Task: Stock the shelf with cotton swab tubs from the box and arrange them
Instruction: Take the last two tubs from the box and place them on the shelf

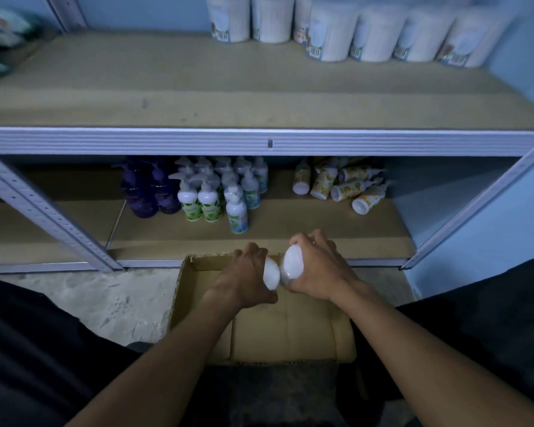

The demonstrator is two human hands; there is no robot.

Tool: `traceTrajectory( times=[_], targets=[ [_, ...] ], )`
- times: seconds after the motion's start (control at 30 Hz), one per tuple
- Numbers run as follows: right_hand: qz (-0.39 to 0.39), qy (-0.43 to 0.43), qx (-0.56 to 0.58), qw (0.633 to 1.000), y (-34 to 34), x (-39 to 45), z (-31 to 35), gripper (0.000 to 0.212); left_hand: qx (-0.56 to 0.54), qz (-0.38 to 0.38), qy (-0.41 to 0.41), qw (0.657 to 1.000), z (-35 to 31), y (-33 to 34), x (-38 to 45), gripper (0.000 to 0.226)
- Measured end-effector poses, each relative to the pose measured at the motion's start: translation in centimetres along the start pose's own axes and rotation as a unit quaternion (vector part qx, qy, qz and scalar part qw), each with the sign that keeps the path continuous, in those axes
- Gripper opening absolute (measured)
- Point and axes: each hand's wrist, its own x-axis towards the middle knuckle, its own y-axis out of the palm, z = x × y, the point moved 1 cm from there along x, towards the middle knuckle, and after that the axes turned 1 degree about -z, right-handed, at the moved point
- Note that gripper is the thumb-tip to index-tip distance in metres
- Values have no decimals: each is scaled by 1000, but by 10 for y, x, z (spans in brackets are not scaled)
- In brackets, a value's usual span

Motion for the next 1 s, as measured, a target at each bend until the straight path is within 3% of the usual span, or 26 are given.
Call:
traceTrajectory(
  times=[0.17,0.5,0.8,1.0],
  targets=[
    [-33,-52,11,998,-45,-7,15,80,16,-41,46,998,-6,-53,-9,69],
    [-88,-115,-50,988,-133,-32,50,102,61,-107,111,986,-36,-167,-54,76],
    [-136,-134,-92,977,-209,-53,94,93,98,-148,117,977,-73,-253,-73,48],
    [-164,-151,-124,967,-253,-43,112,91,140,-171,105,970,-81,-300,-68,64]
  ],
)
